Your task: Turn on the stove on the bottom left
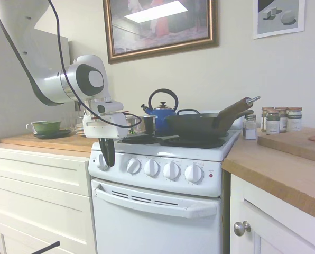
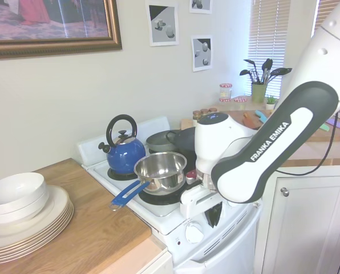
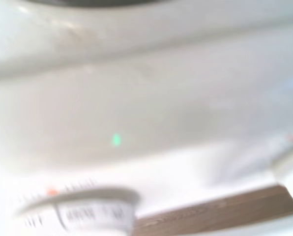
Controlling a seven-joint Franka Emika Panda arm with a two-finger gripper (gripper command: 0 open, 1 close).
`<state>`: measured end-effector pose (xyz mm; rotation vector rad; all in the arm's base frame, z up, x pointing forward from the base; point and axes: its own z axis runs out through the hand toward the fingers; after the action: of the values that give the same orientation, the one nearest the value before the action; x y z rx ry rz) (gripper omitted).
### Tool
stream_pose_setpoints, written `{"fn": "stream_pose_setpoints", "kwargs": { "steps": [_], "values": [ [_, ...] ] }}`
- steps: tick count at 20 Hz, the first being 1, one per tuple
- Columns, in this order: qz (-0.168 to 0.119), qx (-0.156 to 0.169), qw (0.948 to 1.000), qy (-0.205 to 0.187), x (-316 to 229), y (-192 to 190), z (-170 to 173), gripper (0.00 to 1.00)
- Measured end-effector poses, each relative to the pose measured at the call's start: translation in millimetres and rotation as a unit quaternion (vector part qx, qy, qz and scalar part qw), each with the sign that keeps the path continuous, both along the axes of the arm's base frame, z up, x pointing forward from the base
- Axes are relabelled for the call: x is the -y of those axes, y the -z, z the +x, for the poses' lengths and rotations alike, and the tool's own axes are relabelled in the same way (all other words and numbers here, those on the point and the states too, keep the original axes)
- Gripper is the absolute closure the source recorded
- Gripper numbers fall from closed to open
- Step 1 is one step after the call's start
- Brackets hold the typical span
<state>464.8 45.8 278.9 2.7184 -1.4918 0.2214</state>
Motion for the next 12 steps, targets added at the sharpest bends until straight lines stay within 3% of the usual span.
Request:
{"fn": "stream_pose_setpoints", "kwargs": {
  "steps": [5,6,12],
  "values": [
    [0.009,0.013,0.9997,0.018,15,-6,-28,1.0],
    [0.013,0.015,0.9995,0.023,19,-6,-36,0.0],
    [0.027,0.026,0.9992,0.015,18,-14,-60,0.0]
  ]
}}
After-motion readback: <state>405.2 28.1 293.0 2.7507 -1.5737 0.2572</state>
